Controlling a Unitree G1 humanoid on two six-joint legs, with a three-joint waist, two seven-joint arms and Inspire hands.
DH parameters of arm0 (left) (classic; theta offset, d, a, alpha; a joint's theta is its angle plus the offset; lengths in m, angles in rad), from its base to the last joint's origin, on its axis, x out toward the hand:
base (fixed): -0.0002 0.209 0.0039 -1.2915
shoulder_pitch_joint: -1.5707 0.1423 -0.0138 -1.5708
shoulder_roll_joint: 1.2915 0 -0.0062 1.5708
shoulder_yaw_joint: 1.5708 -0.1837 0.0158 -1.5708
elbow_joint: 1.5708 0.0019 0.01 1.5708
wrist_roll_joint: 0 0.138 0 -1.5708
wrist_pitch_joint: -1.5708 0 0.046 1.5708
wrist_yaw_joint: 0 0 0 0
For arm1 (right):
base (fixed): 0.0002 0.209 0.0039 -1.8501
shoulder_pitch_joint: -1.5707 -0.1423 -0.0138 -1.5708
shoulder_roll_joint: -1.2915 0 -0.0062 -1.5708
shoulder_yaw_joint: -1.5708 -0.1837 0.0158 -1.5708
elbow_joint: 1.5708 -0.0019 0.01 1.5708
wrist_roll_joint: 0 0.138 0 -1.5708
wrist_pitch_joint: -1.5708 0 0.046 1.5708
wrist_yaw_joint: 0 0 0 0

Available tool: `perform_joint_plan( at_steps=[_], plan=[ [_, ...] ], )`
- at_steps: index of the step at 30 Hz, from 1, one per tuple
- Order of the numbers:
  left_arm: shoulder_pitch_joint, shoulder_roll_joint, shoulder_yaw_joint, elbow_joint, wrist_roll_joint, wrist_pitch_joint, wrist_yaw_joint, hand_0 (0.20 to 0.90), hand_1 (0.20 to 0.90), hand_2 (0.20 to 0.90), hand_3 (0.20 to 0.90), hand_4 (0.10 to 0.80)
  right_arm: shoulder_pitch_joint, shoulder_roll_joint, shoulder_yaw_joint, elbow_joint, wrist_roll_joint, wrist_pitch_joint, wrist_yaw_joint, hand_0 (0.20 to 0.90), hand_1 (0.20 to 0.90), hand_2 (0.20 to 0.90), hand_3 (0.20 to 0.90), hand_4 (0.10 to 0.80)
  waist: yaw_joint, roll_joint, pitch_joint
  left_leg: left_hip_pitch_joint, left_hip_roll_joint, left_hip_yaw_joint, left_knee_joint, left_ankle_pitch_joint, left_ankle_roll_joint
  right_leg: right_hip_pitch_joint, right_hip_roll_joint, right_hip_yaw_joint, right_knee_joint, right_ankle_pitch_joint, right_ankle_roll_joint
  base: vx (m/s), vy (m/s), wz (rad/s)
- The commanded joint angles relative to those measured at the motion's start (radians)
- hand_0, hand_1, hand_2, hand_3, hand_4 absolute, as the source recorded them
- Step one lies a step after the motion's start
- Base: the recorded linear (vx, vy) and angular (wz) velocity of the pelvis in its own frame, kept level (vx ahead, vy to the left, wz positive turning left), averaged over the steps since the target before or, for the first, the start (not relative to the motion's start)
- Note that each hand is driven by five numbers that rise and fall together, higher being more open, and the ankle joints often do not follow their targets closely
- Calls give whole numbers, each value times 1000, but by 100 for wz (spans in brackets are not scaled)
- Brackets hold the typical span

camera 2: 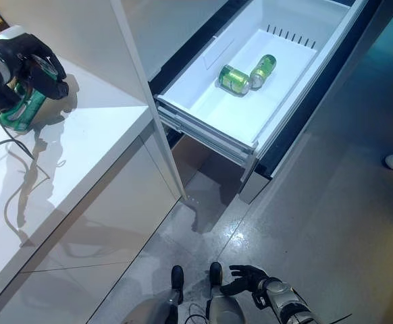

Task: Put drinks into fridge and close the fridge

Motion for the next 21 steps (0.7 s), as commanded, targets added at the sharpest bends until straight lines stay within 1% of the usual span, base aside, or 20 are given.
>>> perform_joint_plan(
  at_steps=[1,2,5,9,15,16,19,20,21],
  plan=[
    [85,-5,110,21,-235,-25,21,300,300,300,200,100,65,-5,-21,5,-10,-20,7,900,900,900,900,800,42,-32,-57,31,-61,31,25,-138,38,-4,26,17,87,-139,9,-13,-10,4],
    [100,-5,129,14,-263,-31,32,300,300,300,200,100,68,-3,-21,2,-10,-20,7,900,900,900,900,800,45,-33,-64,36,-61,29,26,-140,38,3,26,14,85,-142,7,0,0,0],
    [139,0,174,1,-268,-65,50,300,300,300,200,100,75,2,-26,5,-14,-24,11,900,900,900,900,800,53,-36,-82,49,-61,22,24,-144,36,20,27,7,82,-150,4,-11,-14,12],
    [158,9,205,-25,-277,-84,72,300,300,300,200,100,83,3,-24,0,-13,-25,16,900,900,900,900,800,61,-40,-103,67,-59,17,17,-148,32,43,29,0,71,-156,2,-6,-12,12],
    [207,14,284,-138,-409,-108,100,300,300,300,200,100,98,10,-23,-53,17,-34,30,900,900,900,900,800,80,-49,-140,99,-58,5,5,-157,26,82,34,-11,49,-162,0,-32,-25,1],
    [235,10,314,-178,-441,-110,108,300,300,300,200,100,102,13,-23,-74,32,-34,27,900,900,900,900,800,83,-50,-148,107,-58,2,3,-158,25,92,35,-13,44,-163,-1,-51,-31,1],
    [293,-4,374,-262,-468,-120,126,300,300,300,200,100,111,22,-29,-117,63,-42,21,900,900,900,900,800,88,-53,-166,124,-57,-4,-2,-162,22,113,38,-13,35,-165,-4,-38,-26,2],
    [327,-12,405,-295,-462,-133,124,300,300,300,200,100,116,26,-35,-143,73,-51,22,900,900,900,900,800,89,-53,-178,132,-57,-4,-2,-166,20,124,39,-13,28,-167,-5,-41,-29,4],
    [345,-16,422,-326,-471,-129,131,300,300,300,200,100,119,27,-38,-165,80,-54,18,900,900,900,900,800,89,-52,-185,136,-56,-5,-2,-168,19,130,40,-13,25,-167,-5,-39,-30,4]
  ],
)
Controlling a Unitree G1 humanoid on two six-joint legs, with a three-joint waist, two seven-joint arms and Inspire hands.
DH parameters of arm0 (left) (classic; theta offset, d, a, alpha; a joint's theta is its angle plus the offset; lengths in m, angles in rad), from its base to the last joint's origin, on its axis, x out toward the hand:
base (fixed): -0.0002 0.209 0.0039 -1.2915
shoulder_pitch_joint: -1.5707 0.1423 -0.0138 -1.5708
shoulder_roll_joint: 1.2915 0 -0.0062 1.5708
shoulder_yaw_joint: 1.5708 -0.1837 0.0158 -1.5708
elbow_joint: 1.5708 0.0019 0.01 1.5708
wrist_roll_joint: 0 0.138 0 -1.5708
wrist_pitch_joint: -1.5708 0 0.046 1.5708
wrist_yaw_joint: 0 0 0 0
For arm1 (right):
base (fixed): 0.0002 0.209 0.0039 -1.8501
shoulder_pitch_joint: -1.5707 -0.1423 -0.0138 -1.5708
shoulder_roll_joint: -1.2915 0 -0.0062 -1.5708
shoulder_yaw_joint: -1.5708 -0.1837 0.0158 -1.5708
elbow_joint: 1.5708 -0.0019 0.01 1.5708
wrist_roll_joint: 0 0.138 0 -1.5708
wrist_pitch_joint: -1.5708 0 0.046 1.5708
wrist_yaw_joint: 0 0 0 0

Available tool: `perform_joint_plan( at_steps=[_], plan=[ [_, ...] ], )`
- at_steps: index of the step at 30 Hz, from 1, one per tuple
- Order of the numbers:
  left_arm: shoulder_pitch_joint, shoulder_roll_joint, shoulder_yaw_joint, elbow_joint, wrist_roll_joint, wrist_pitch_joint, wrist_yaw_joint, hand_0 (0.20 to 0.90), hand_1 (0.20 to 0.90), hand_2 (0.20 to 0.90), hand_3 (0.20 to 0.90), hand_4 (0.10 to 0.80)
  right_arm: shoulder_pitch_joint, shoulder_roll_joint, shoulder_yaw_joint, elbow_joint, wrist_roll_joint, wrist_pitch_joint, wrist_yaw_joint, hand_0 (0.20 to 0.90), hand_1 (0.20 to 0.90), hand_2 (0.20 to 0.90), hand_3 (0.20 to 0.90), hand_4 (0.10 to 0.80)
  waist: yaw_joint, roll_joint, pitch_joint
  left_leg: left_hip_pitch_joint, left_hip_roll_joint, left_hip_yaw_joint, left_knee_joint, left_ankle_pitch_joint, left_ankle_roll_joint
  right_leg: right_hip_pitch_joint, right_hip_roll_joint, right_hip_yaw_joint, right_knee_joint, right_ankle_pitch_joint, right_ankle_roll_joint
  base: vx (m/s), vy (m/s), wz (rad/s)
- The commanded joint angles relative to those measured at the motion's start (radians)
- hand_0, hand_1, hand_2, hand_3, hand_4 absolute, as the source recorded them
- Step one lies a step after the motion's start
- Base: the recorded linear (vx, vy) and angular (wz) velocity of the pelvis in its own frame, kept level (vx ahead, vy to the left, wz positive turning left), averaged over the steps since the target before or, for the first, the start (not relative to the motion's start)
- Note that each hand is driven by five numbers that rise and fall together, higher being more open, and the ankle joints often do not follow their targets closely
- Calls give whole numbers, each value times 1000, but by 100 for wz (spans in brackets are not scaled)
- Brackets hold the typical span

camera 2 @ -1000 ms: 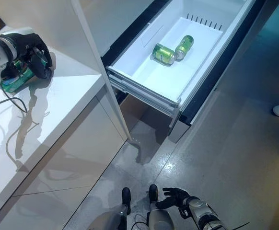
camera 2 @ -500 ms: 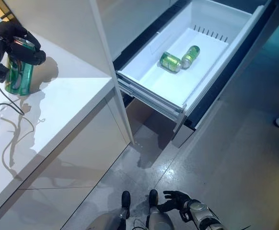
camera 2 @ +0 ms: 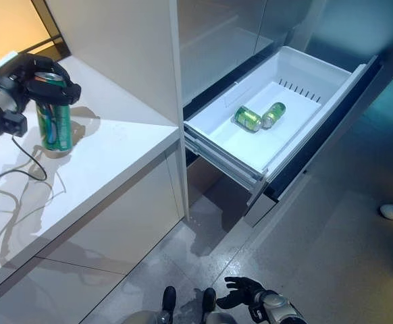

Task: Put drinks into fridge and close the fridge

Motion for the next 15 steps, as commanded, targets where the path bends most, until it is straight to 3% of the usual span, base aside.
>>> perform_joint_plan(
  at_steps=[1,7,10,15],
  plan=[
    [-27,-36,155,-36,-60,-90,52,300,300,300,200,100,31,-12,-39,-94,83,-49,12,900,900,900,900,800,7,16,-93,81,-56,30,1,-168,23,64,41,17,20,-155,-2,-33,-25,1],
    [57,-70,216,-118,-95,-133,70,300,300,300,200,100,47,-11,-53,-309,99,-59,-30,900,900,900,900,800,-3,17,-121,107,-56,26,1,-182,19,101,46,23,-2,-156,-3,-46,-20,0],
    [109,-99,253,-146,-123,-181,88,300,300,300,200,100,67,-3,-64,-510,107,-52,-71,900,900,900,900,800,-18,17,-130,119,-56,26,1,-188,18,114,48,30,-2,-161,-5,-71,-17,-1],
    [173,-138,281,-138,-123,-264,67,300,300,300,200,100,73,6,-78,-674,133,-44,-27,900,900,900,900,800,-30,16,-139,131,-55,30,1,-195,21,125,47,39,-2,-165,-2,-75,-16,-1]
  ],
)
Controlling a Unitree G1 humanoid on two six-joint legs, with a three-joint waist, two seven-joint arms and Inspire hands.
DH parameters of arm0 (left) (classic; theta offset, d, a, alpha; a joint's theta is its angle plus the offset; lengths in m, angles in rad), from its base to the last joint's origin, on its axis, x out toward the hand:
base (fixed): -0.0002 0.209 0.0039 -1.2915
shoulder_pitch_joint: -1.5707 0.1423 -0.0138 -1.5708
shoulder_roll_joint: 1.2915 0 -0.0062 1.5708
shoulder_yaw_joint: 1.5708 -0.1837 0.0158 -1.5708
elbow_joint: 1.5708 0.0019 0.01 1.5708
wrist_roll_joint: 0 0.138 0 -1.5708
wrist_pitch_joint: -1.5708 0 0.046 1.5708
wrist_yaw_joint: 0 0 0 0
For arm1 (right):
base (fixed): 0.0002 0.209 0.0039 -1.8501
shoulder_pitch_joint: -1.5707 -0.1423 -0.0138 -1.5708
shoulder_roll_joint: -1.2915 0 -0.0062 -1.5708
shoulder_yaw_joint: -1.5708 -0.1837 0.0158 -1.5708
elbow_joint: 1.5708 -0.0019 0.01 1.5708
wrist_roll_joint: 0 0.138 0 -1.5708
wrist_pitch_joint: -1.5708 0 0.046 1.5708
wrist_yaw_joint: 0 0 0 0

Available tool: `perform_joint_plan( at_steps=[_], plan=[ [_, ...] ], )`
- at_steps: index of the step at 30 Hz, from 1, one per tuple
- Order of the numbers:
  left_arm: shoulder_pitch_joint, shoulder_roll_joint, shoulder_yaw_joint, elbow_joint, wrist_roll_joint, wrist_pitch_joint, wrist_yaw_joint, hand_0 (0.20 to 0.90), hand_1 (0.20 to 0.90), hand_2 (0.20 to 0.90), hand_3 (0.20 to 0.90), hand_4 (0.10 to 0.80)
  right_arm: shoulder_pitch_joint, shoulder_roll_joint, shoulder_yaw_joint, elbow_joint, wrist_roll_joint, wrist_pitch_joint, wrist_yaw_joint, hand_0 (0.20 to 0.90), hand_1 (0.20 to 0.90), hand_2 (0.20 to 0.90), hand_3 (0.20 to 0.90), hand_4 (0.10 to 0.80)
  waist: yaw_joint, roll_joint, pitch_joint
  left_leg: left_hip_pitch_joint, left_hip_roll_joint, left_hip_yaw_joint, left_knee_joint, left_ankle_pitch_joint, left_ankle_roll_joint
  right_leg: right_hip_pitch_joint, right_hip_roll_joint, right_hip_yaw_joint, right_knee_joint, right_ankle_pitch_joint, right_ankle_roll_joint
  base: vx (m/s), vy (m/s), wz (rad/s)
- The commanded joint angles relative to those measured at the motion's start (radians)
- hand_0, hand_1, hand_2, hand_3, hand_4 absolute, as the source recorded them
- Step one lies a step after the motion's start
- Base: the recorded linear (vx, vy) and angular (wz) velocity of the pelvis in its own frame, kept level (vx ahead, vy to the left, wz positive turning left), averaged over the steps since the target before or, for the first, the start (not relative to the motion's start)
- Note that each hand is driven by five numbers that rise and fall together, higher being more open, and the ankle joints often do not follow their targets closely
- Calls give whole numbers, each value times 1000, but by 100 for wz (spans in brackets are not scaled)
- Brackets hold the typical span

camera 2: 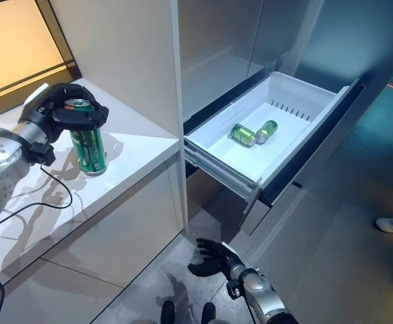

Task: Put drinks into fridge and close the fridge

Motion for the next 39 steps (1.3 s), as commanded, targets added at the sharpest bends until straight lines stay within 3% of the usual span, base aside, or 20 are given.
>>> perform_joint_plan(
  at_steps=[1,6,10,17,19,23,30,39],
  plan=[
    [-76,-18,145,34,-30,-194,17,300,300,300,200,100,-6,-21,-39,-126,72,-32,34,900,900,900,900,800,-18,15,-90,93,-55,29,3,-192,19,90,47,35,3,-163,-1,-65,-19,0],
    [-45,-20,131,-3,-37,-225,-21,300,300,300,200,100,-20,-62,-48,-249,165,34,143,900,900,900,900,800,-23,11,-93,102,-51,41,3,-194,19,99,46,36,3,-162,1,-57,-17,-1],
    [13,-50,121,-127,-20,-240,-43,300,300,300,200,100,-67,-89,-75,-401,307,86,223,900,900,900,900,800,-20,6,-92,104,-47,47,3,-191,17,102,46,32,3,-157,1,-76,-34,-1],
    [44,-47,107,-223,15,-280,-110,300,300,300,200,100,-227,-147,-127,-630,493,176,245,900,900,900,900,800,-19,0,-98,96,-44,56,3,-184,14,96,48,32,3,-151,2,-53,-22,-3],
    [41,-36,102,-252,7,-279,-133,300,300,300,200,100,-277,-170,-146,-676,572,215,229,900,900,900,900,800,-18,-2,-103,93,-43,54,3,-181,13,95,48,35,3,-150,2,-18,-17,-5],
    [37,-19,94,-304,-8,-278,-157,300,300,300,200,100,-339,-197,-160,-722,646,209,179,900,900,900,900,800,-17,-8,-114,90,-41,58,3,-178,12,91,49,38,3,-147,2,-5,-19,-5],
    [-3,-10,72,-357,-47,-274,-155,300,300,300,200,100,-412,-221,-158,-754,613,156,60,900,900,900,900,800,-17,-12,-127,95,-38,71,3,-182,17,94,51,41,3,-149,-2,6,-15,-4],
    [-65,-29,9,-415,-70,-255,-164,300,300,300,200,100,-466,-209,-88,-750,649,212,-23,900,900,900,900,800,-15,-16,-134,106,-35,81,3,-188,21,102,50,44,3,-153,-3,0,0,0]
  ],
)
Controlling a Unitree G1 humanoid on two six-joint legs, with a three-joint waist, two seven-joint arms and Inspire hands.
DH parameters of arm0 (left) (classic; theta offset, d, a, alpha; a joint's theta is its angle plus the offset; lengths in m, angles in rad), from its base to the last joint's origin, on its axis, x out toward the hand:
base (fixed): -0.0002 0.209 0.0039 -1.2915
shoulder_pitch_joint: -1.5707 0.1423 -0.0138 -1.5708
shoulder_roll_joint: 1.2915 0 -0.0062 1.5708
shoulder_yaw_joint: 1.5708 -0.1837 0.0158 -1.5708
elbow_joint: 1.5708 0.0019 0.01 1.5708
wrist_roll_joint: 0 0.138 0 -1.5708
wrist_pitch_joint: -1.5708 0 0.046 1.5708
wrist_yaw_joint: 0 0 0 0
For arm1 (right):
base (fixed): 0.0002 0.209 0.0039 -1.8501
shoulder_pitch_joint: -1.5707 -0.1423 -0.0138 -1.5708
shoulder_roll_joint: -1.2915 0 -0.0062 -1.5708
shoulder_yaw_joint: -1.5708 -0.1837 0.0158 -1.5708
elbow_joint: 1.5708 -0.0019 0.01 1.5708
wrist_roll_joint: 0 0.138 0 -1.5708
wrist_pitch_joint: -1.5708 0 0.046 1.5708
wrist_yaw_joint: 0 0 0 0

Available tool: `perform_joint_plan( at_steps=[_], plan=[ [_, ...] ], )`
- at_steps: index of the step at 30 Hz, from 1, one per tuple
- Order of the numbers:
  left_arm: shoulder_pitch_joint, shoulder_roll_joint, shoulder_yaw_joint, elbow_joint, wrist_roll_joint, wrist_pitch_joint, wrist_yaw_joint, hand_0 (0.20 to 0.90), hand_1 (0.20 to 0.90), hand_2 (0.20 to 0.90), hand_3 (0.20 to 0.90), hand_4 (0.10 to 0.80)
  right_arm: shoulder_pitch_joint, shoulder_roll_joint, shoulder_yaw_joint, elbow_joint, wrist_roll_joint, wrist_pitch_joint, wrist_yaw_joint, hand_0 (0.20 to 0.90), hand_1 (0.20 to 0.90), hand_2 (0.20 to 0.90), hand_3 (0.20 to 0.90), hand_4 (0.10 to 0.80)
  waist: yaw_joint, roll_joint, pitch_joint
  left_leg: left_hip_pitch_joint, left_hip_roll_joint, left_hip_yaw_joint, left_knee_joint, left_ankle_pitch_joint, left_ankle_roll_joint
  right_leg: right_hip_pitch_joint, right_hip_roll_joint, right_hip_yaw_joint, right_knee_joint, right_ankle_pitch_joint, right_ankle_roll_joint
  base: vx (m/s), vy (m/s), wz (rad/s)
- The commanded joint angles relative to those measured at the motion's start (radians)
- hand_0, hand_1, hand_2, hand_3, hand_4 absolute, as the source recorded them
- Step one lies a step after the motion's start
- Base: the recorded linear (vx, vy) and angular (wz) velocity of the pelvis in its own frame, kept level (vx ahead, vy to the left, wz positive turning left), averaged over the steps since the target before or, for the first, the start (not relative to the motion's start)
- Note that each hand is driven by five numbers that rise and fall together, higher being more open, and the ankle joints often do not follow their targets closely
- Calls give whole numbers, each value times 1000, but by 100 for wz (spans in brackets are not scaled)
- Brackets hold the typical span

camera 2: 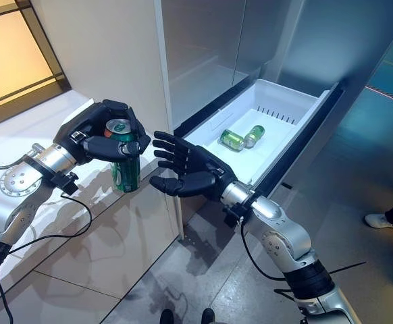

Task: Put drinks into fridge and close the fridge

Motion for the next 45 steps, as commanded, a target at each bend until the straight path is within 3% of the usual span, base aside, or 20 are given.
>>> perform_joint_plan(
  at_steps=[1,9,16,29,45],
  plan=[
    [-255,1,-6,-54,-85,-136,15,300,300,300,200,100,-165,6,16,-71,103,-41,-37,900,900,900,900,800,5,-11,-123,76,-36,43,-1,-177,15,85,50,11,1,-148,-8,0,0,0],
    [-328,12,-91,-78,-104,-132,26,300,300,300,200,100,-196,9,75,-35,175,-38,-121,900,900,900,900,800,3,-14,-132,81,-36,43,-1,-179,16,88,52,17,1,-145,-6,0,0,0],
    [-363,15,-133,-69,-99,-122,39,300,300,300,200,100,-226,22,111,-29,248,-18,-123,900,900,900,900,800,5,-16,-136,79,-36,44,-1,-178,16,85,52,17,1,-143,-4,0,0,0],
    [-388,67,-169,-54,-143,-144,44,300,300,300,200,100,-215,-16,164,1,423,145,-100,900,900,900,900,800,2,-21,-147,77,-34,45,-1,-175,15,82,54,24,1,-140,-2,0,0,0],
    [-420,54,-211,-55,-155,-166,66,300,300,300,200,100,-250,13,216,60,401,115,-121,900,900,900,900,800,5,-18,-151,69,-38,33,-1,-170,17,76,53,29,1,-135,-1,-1,4,-3]
  ],
)
